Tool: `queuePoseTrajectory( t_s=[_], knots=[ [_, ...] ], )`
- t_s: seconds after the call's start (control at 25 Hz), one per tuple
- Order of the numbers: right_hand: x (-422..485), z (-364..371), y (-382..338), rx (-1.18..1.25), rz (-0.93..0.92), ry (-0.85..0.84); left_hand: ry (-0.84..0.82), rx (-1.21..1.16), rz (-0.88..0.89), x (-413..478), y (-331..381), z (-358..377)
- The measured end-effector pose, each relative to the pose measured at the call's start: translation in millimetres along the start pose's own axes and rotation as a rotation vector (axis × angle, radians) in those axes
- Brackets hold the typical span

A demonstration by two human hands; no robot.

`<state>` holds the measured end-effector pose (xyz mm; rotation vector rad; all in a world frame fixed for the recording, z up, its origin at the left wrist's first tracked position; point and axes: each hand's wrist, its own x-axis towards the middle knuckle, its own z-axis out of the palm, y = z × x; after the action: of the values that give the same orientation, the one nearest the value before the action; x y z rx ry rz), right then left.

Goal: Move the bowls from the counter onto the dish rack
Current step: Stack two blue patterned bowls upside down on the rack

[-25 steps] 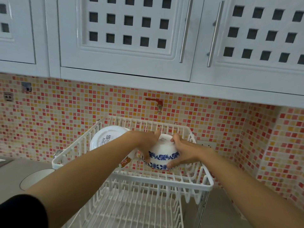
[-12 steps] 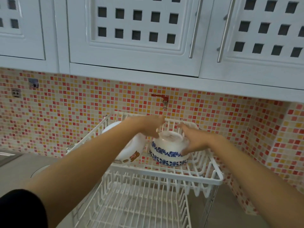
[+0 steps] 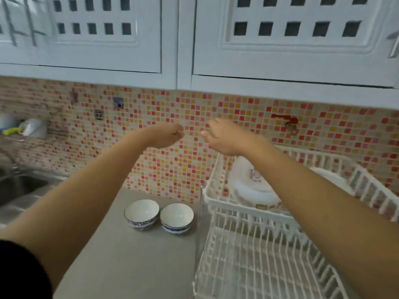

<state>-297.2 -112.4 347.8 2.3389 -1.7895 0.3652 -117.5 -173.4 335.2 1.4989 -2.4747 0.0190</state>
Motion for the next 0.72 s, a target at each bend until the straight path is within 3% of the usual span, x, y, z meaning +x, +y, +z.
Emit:
queuePoseTrajectory(
  t_s=[0.32, 0.48, 0.72],
  knots=[
    [129.8, 140.2, -138.9, 0.117, 0.19, -0.183, -0.179, 0.02, -0.178, -6.9, -211.4, 74.3],
    [149.7, 252.0, -147.3, 0.154, 0.301, -0.274, -0.256, -0.088, -0.277, -11.5, -264.2, 157.4],
    [143.3, 390.5, -168.6, 0.372, 0.707, -0.308, -0.316, -0.277, -0.491, 1.2, -301.3, 291.6]
  ],
)
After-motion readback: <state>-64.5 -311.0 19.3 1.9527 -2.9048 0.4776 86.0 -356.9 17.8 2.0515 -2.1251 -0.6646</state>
